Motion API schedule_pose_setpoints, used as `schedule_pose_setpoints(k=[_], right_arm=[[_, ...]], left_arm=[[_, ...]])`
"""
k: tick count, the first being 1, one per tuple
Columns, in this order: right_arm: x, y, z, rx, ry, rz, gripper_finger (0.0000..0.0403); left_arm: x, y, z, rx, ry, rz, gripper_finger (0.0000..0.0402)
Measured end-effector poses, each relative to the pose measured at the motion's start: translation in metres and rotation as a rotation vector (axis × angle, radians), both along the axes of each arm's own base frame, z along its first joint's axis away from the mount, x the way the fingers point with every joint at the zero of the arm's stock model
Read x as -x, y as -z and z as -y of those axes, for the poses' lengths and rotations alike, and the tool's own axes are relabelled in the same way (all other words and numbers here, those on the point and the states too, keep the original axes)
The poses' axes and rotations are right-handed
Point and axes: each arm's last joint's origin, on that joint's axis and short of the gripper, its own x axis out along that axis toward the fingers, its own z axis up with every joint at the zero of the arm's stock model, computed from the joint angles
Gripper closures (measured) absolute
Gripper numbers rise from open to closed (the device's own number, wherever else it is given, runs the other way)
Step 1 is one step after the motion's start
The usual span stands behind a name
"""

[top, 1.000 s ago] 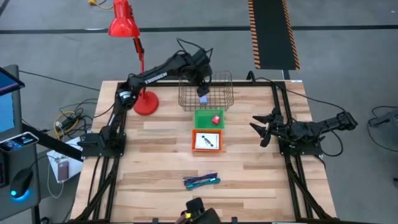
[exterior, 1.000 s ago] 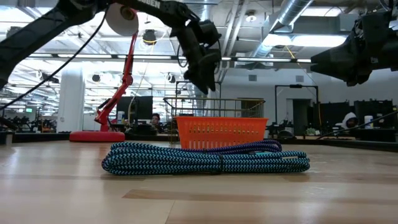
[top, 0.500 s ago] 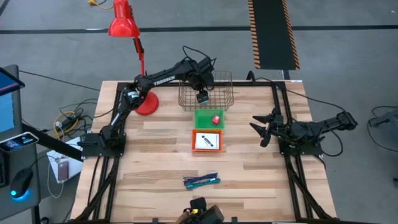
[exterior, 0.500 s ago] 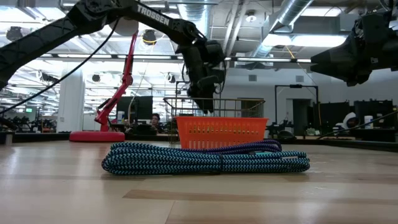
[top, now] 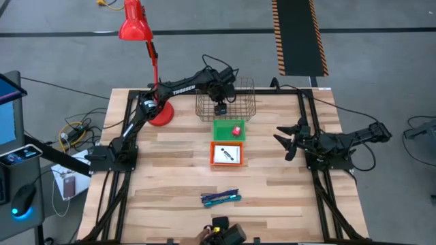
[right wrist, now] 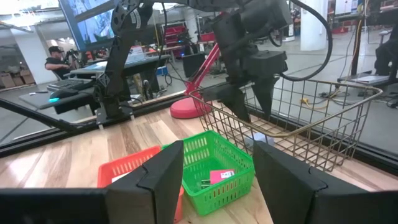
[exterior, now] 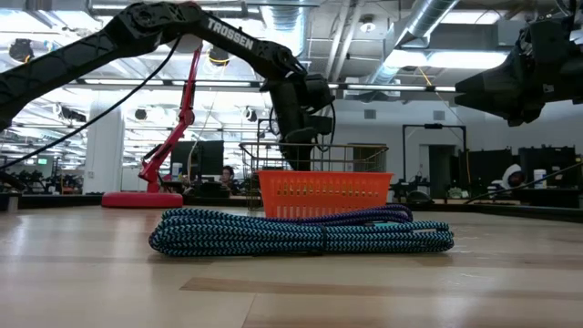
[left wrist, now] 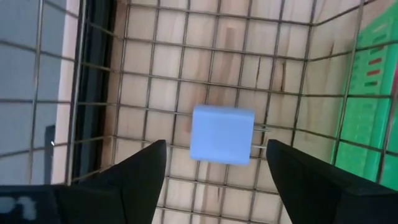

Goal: Pick and place items into bin
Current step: Put the blue charger adapter into the green basket

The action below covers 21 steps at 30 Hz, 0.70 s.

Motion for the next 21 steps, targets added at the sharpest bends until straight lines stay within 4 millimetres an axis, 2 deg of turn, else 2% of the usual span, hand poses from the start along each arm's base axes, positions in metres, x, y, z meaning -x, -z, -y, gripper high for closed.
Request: schedule_pose_setpoints(k=[15, 21], right_arm=[[0.0000, 0.0000, 0.0000, 0.000, 0.000, 0.000, 0.0216], [0.0000, 0.0000, 0.0000, 0.000, 0.000, 0.000, 0.0216]], left_arm=[[-0.0007, -0.0001, 0.0014, -0.076, 0.208, -0.029, 0.0136], [0.0018, 0.0010, 0.0024, -0.122, 0.283, -0.091, 0.0136]])
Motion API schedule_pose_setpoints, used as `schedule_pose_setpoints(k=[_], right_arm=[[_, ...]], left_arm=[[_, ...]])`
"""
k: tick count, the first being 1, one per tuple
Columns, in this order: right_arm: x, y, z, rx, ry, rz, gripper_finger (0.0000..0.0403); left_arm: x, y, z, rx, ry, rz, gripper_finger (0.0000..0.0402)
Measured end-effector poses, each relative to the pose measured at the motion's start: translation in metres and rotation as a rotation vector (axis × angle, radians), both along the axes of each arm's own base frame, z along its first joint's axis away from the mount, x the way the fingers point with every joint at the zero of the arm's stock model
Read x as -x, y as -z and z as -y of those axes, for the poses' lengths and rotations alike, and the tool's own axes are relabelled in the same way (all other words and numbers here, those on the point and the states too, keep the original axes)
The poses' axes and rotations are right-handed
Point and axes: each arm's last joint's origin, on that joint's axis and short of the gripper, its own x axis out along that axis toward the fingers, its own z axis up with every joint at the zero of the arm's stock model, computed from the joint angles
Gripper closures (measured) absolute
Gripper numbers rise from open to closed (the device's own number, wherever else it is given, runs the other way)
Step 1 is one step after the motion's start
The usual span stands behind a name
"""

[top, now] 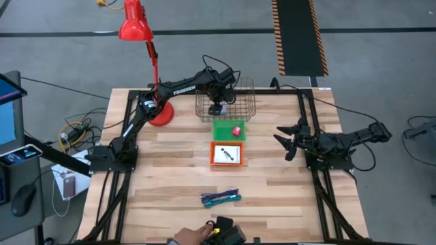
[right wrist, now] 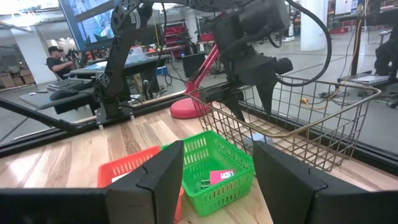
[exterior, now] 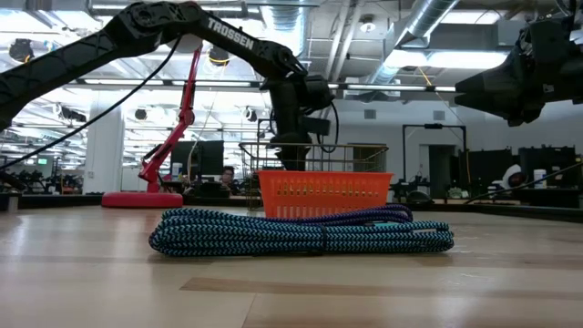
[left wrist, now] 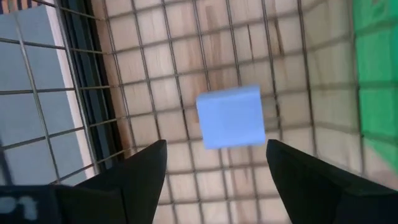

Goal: Pick and place items into bin
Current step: Put the blue charger adapter into the green basket

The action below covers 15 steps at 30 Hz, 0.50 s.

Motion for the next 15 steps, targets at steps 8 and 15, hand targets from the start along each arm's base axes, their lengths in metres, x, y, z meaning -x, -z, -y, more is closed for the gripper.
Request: schedule_pose_setpoints(k=[8, 15], right_arm=[[0.0000, -0.0001, 0.0000, 0.000, 0.000, 0.000, 0.0216], [0.0000, -0.0001, 0.0000, 0.000, 0.000, 0.001, 0.0216]], left_arm=[[0.0055, 0.0005, -0.0051, -0.054, 0.083, -0.059, 0.0136], [0.0040, -0.0004, -0.0079, -0.054, 0.038, -0.024, 0.0136]])
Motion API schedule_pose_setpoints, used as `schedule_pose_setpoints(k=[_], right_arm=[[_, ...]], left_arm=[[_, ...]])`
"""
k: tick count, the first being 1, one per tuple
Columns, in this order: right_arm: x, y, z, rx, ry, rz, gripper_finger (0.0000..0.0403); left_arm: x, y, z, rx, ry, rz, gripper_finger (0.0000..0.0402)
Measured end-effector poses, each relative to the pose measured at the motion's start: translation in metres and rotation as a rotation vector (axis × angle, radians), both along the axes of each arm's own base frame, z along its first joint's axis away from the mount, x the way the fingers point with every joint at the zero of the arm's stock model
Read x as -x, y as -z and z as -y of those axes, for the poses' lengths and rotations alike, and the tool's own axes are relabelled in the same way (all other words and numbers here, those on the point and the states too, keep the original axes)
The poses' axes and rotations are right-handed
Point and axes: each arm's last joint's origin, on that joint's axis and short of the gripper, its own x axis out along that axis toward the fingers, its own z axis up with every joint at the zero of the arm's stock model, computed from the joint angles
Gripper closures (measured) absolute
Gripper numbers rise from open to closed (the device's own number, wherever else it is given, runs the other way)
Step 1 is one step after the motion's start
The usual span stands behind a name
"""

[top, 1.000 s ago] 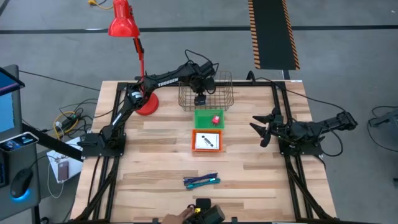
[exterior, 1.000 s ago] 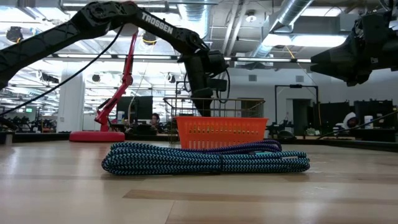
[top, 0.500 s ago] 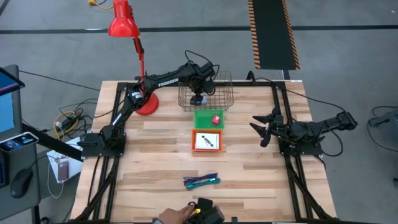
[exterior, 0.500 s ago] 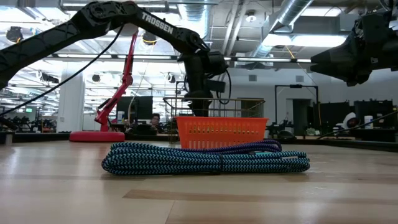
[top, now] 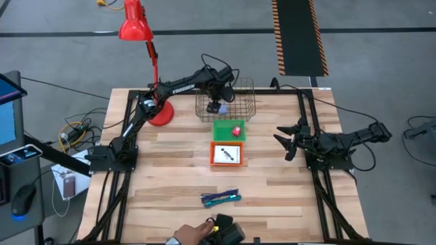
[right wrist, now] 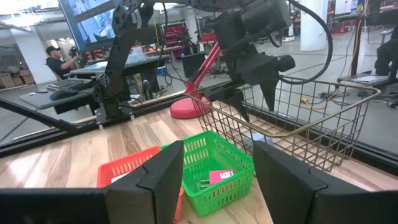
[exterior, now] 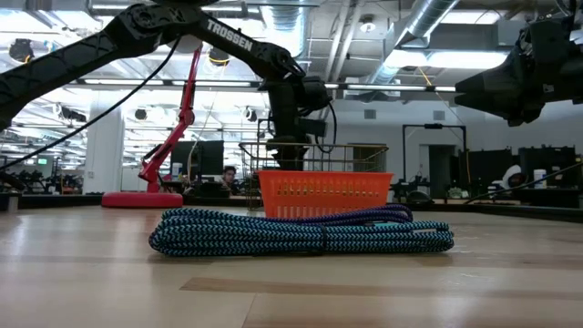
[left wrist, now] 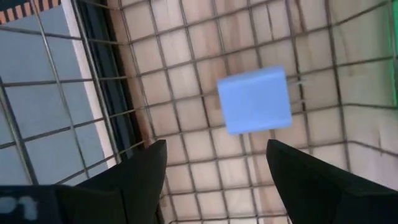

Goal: Pick and place items into bin
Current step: Put the blue charger adapter into the green basket

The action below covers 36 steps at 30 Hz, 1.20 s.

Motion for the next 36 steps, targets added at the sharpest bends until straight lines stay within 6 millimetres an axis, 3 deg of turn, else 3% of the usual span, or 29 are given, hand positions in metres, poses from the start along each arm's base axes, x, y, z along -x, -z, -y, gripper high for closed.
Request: schedule_pose_setpoints(k=[17, 26, 36], right_arm=[[0.000, 0.000, 0.000, 0.000, 0.000, 0.000, 0.0216], [0.000, 0.000, 0.000, 0.000, 0.000, 0.000, 0.0216], [0.000, 0.000, 0.000, 0.000, 0.000, 0.000, 0.0216]], left_arm=[[-0.017, -0.002, 0.024, 0.055, 0.030, 0.069, 0.0136], [-0.015, -0.002, 0.019, 0.032, -0.001, 0.069, 0.0136], [-0.005, -0.006, 0.001, 0.031, -0.095, 0.078, 0.0136]])
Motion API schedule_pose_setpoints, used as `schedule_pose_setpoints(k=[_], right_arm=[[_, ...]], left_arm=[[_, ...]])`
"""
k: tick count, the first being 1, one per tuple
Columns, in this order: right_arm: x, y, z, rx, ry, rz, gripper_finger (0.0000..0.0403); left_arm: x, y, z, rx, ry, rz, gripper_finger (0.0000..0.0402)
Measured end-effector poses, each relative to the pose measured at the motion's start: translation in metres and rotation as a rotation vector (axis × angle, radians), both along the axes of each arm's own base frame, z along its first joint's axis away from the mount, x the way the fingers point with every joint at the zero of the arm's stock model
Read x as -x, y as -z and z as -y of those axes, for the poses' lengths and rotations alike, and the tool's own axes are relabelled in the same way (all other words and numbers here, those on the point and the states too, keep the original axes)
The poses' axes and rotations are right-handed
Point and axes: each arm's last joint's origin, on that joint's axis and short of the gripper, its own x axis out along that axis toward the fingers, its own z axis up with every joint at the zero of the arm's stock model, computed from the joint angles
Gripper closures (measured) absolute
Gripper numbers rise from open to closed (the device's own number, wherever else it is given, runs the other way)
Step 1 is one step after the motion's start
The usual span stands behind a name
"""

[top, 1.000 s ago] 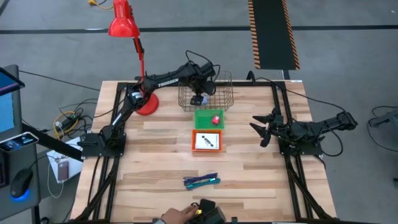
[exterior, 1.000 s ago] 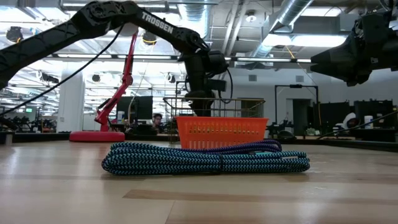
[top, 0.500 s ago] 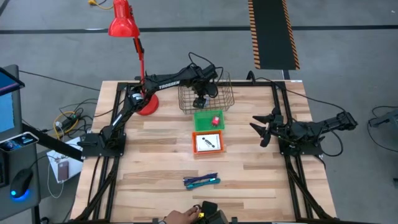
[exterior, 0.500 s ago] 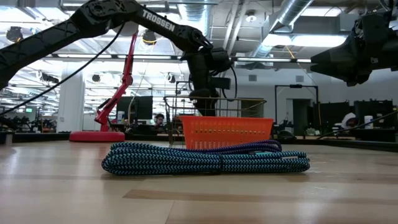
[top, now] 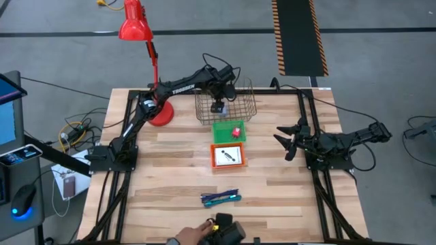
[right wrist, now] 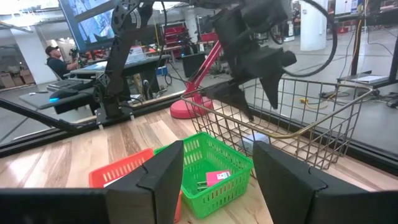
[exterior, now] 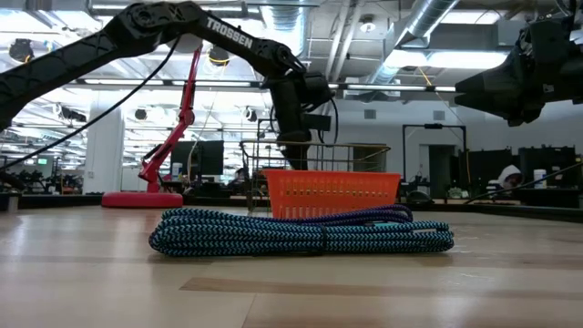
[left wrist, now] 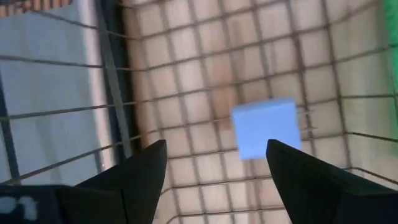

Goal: Pick and place items into bin
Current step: Put the blue charger adapter into the green basket

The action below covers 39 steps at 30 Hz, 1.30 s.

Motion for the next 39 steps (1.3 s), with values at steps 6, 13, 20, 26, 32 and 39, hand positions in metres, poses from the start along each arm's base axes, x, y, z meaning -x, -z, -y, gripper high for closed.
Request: schedule_pose_setpoints(k=[6, 13, 20, 26, 32, 39], right_arm=[[0.000, 0.000, 0.000, 0.000, 0.000, 0.000, 0.0216], [0.000, 0.000, 0.000, 0.000, 0.000, 0.000, 0.0216], [0.000, 0.000, 0.000, 0.000, 0.000, 0.000, 0.0216], [0.000, 0.000, 0.000, 0.000, 0.000, 0.000, 0.0216], [0.000, 0.000, 0.000, 0.000, 0.000, 0.000, 0.0216], [0.000, 0.000, 0.000, 0.000, 0.000, 0.000, 0.0216]], left_arm=[[0.004, -0.010, -0.011, 0.057, -0.048, 0.068, 0.0136], [0.004, -0.011, -0.009, 0.104, -0.037, 0.096, 0.0136], [0.003, -0.012, -0.012, 0.100, -0.053, 0.118, 0.0136], [0.003, -0.012, -0.013, 0.128, -0.065, 0.137, 0.0136], [0.002, -0.013, -0.013, 0.150, -0.067, 0.157, 0.0136], [0.000, -0.008, -0.015, 0.151, -0.075, 0.167, 0.0136]])
